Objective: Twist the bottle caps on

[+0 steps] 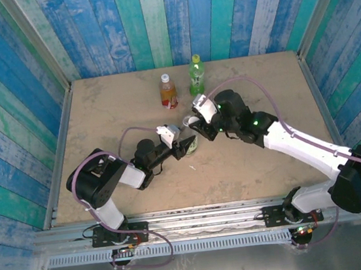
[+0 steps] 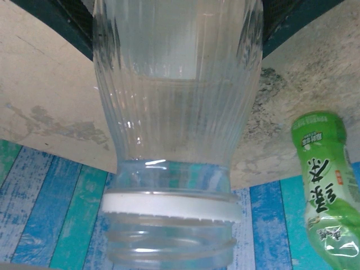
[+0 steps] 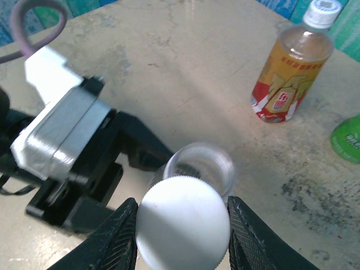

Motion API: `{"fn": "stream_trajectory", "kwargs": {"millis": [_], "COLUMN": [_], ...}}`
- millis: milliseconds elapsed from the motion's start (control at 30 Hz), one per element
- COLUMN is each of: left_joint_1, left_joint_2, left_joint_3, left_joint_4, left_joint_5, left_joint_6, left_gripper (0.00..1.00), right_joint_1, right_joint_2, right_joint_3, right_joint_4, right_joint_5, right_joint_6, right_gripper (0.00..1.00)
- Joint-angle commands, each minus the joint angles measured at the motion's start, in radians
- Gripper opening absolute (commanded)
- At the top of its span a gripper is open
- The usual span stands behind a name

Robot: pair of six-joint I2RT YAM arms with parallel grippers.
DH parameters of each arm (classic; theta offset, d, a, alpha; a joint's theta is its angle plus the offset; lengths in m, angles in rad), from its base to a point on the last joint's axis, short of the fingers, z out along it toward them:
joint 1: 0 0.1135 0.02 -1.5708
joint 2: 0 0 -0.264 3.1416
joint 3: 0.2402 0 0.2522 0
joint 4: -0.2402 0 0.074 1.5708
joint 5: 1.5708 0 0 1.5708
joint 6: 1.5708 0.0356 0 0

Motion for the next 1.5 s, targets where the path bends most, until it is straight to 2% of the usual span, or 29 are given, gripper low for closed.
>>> {"fn": "stream_trajectory", "kwargs": {"millis": [0,267,700,1000,1467], "left_joint_1": [-0.002,-0.002,-0.002,-0.002,-0.002], "left_joint_2": [0.036,0.067,0.098,0.107,0.110], "left_joint_3": [-0.005,-0.021,-0.030,-0.032,-0.064], "left_joint_4": [0.074,0.122,0.137,0.143,0.153], "left_joint_5": [0.044,0.058,0.041,0.027,0.011], "left_joint_6": [0.006,-0.001,0.011,-0.001,-0.018], "left_gripper": [0.50,0.50,0.50,0.50,0.48], "right_joint_1": [-0.015,-0.047,-0.055,-0.049,-0.020], "right_joint_2": [0.041,0.118,0.171,0.134,0.126], "right_joint_3": [0.055,0.124,0.127,0.070,0.068], "right_joint_4": [-0.074,-0.118,-0.130,-0.111,-0.147], "right_joint_5": [-0.007,-0.072,-0.213,-0.232,-0.210], "right_joint_6": [0.030,0.059,0.071,0.081,0.013], "right_gripper": [0.41,0.42,0.43,0.43,0.44]}}
